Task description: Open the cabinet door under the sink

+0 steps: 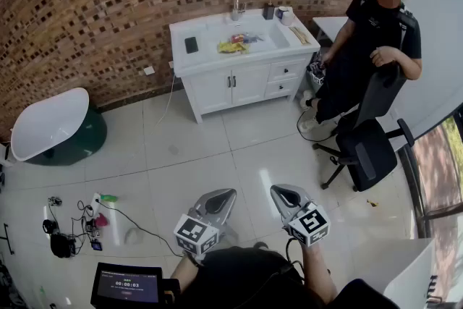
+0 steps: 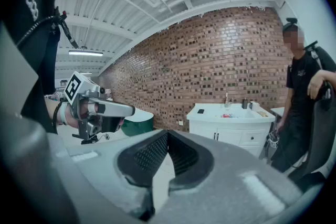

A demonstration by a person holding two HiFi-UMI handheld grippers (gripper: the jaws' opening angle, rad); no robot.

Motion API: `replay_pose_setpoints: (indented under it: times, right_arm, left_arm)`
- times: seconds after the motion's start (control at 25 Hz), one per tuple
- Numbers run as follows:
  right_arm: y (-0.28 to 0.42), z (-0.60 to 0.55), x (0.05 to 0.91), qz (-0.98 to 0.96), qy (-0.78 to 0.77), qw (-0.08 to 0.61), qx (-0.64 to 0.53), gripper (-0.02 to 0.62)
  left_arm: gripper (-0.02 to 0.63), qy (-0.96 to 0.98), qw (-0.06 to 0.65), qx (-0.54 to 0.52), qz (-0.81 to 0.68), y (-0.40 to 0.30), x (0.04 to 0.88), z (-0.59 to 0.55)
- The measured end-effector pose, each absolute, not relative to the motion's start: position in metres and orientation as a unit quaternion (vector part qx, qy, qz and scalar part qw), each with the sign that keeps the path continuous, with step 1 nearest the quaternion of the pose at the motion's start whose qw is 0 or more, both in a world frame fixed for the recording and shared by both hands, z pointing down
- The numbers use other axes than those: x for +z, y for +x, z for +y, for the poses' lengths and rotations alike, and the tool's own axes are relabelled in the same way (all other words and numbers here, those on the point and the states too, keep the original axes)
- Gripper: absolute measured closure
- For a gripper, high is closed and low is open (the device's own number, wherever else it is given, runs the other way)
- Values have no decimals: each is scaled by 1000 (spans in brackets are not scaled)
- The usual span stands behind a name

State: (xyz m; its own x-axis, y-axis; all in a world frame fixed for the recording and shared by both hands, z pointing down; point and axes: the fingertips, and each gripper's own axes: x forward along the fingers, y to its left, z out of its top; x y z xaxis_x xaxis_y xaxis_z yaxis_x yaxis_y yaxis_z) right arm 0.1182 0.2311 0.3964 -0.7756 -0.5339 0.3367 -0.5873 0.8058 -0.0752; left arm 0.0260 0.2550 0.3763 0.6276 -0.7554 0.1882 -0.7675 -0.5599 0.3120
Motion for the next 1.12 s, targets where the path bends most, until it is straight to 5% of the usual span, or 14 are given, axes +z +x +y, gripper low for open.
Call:
replay_pose_setpoints:
  times: [0.4,0.88,1.12]
  right_arm:
    - [-11,202,399,-948,253,173,85,604]
    - [-44,138,424,-943,250,197,99,604]
    - [-62,56,408,-953,243,131,129,604]
  left_arm:
    - [591,869,211,-2,-447,-91,395,203]
    - [591,861,242,-4,-448,-127,425,150]
    - [591,855,234,-1,-463,-147,424,89]
